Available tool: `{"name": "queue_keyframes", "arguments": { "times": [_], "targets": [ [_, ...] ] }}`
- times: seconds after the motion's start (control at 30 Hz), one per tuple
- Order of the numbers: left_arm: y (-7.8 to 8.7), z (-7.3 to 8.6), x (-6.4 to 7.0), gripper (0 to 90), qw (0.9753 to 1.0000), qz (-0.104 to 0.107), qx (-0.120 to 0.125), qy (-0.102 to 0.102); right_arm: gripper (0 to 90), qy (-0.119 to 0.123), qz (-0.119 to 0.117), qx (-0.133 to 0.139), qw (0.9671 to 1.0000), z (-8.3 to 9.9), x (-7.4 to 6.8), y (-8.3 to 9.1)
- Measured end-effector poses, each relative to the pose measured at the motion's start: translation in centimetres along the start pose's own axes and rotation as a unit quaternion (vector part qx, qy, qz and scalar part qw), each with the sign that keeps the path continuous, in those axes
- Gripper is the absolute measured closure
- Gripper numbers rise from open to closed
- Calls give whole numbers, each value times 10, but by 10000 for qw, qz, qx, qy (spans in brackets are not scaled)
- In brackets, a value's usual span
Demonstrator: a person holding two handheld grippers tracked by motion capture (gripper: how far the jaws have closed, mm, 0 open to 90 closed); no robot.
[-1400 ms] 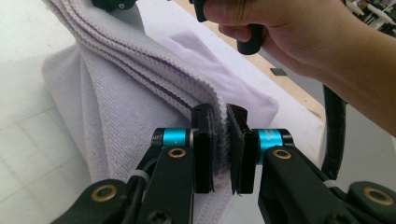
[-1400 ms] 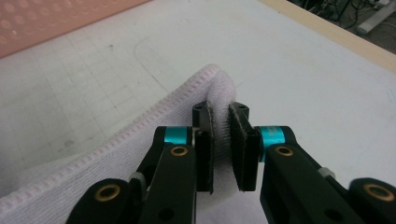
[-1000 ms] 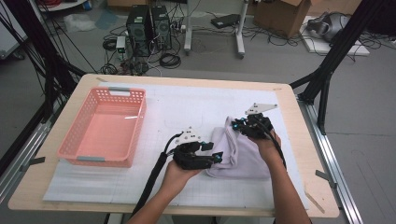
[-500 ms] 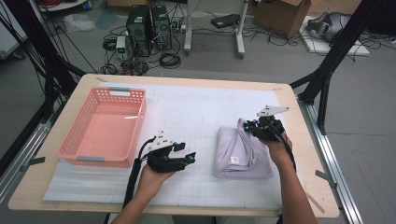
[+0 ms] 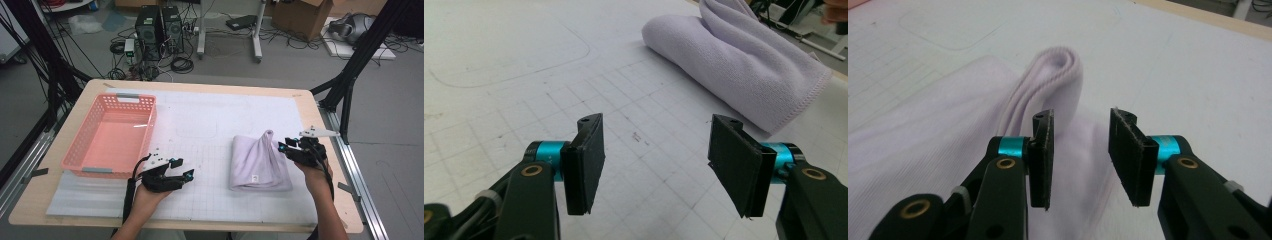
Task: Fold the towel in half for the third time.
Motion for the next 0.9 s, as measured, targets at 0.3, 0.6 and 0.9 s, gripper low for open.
{"name": "queue_keyframes", "arguments": {
  "times": [0.3, 0.6, 0.9],
  "targets": [
    [11, 2, -2, 390, 10000, -45, 34, -66, 459, -228, -201, -143, 9994, 41, -35, 16],
    [17, 7, 0, 392, 9999, -88, 39, -31, 595, -373, -223, -394, 9983, 68, -53, 2],
    [16, 7, 2, 392, 9999, -123, 37, -21, 848, -637, 134, -276, 9975, 64, -45, 28]
  ]
}}
Point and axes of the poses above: each handheld gripper's, and its own axes: y roughly backward along the jaws, z roughly out of its underside, x roughly to its right, the point moved 3 cm from there along -y, roughly forward along the jaws, and after that the axes turned 6 degrees about -y, right-handed, at the moved point
